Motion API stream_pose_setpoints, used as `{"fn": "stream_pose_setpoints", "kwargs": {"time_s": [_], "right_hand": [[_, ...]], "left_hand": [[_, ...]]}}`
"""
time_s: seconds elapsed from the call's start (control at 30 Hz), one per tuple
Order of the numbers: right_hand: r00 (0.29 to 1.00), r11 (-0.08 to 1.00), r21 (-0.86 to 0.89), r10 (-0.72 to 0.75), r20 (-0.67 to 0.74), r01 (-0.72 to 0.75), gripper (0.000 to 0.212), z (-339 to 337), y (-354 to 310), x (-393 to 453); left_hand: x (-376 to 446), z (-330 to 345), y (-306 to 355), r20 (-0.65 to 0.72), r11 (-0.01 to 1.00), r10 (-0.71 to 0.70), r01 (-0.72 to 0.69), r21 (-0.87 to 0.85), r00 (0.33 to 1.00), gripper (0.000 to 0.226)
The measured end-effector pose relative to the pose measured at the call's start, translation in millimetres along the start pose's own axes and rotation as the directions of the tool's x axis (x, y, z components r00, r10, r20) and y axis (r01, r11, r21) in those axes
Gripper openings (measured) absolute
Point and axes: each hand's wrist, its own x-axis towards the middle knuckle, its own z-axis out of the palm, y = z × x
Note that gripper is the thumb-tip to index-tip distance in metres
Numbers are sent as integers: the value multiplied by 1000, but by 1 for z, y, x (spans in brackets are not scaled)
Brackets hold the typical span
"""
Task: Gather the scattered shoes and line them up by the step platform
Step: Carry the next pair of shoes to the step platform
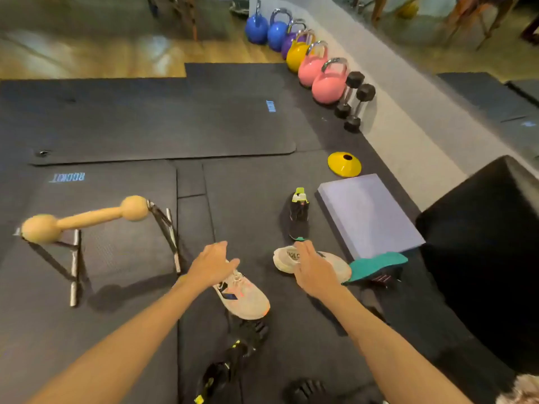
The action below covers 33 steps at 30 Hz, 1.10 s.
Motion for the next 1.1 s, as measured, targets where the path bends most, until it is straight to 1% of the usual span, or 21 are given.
{"fn": "stream_pose_setpoints", "kwargs": {"time_s": [0.07, 0.17, 0.27, 0.3, 0.37, 0.43, 0.5, 0.53, 0.6, 0.67, 0.7, 0.77, 0.8, 0.83, 0.87, 0.9, 0.93, 0.97, 1.0, 1.03, 1.1], "right_hand": [[999, 997, -71, 43, 23, -42, 46, 51, 17, 27], [995, 984, -151, 97, 30, -91, 48, 106, 43, 66], [995, 974, -206, 97, 29, -89, 54, 150, 61, 94], [991, 976, -186, 122, 47, -112, 59, 162, 65, 101], [978, 980, -83, 191, 89, -183, 70, 180, 70, 115], [969, 974, 31, 221, 109, -225, 73, 195, 74, 125], [967, 967, 96, 227, 114, -238, 71, 205, 76, 131], [968, 967, 95, 226, 111, -237, 68, 208, 75, 131], [964, 971, 8, 234, 123, -237, 61, 206, 73, 130], [948, 962, -118, 264, 176, -245, 58, 200, 70, 126], [948, 960, -178, 251, 195, -218, 57, 196, 69, 123], [959, 963, -244, 171, 227, -114, 53, 182, 65, 113], [968, 964, -257, 131, 215, -74, 48, 172, 61, 105], [981, 969, -240, 97, 167, -55, 41, 158, 54, 97], [995, 978, -206, 51, 89, -32, 33, 140, 45, 88], [999, 992, -121, 41, 7, -40, 28, 118, 35, 79], [998, 999, -3, 45, -39, -45, 25, 93, 22, 70], [997, 990, 124, 67, -44, -61, 29, 65, 6, 62], [995, 977, 208, 67, -68, -51, 37, 39, -11, 57], [992, 967, 252, 60, -111, -30, 43, 10, -28, 50], [977, 946, 323, 97, -190, -31, 44, -59, -64, 29]], "left_hand": [[27, 40, -32, 65, 1000, -4, 3, 28, 998, 49], [66, 74, -77, 125, 1000, -4, 7, -24, 992, 39], [95, 101, -111, 241, 997, -59, 69, -32, 969, 45], [103, 109, -113, 275, 996, -74, 87, -35, 959, 49], [116, 125, -111, 318, 992, -120, 127, -1, 940, 56], [130, 143, -108, 301, 988, -149, 154, 4, 942, 53], [136, 156, -108, 214, 986, -151, 164, -43, 965, 46], [136, 160, -108, 154, 985, -149, 160, -63, 977, 43], [129, 165, -109, 76, 983, -148, 155, -103, 986, 33], [121, 163, -107, 84, 983, -148, 156, -92, 985, 23], [115, 160, -104, 88, 984, -151, 158, -83, 985, 22], [100, 153, -95, 45, 991, -123, 125, -50, 991, 27], [90, 150, -86, 1, 996, -89, 89, -14, 996, 26], [78, 146, -76, -40, 998, -50, 52, 44, 998, 19], [65, 140, -63, -74, 994, -4, 12, 106, 997, 15], [51, 130, -49, -96, 986, 38, -21, 164, 995, 20], [37, 116, -33, -98, 974, 81, -58, 218, 992, 25], [21, 99, -15, -88, 959, 110, -83, 270, 990, 26], [7, 81, 4, -79, 937, 156, -122, 327, 985, 27], [-8, 58, 26, -70, 911, 200, -160, 380, 977, 26], [-43, 2, 73, -95, 869, 274, -204, 451, 957, 24]]}}
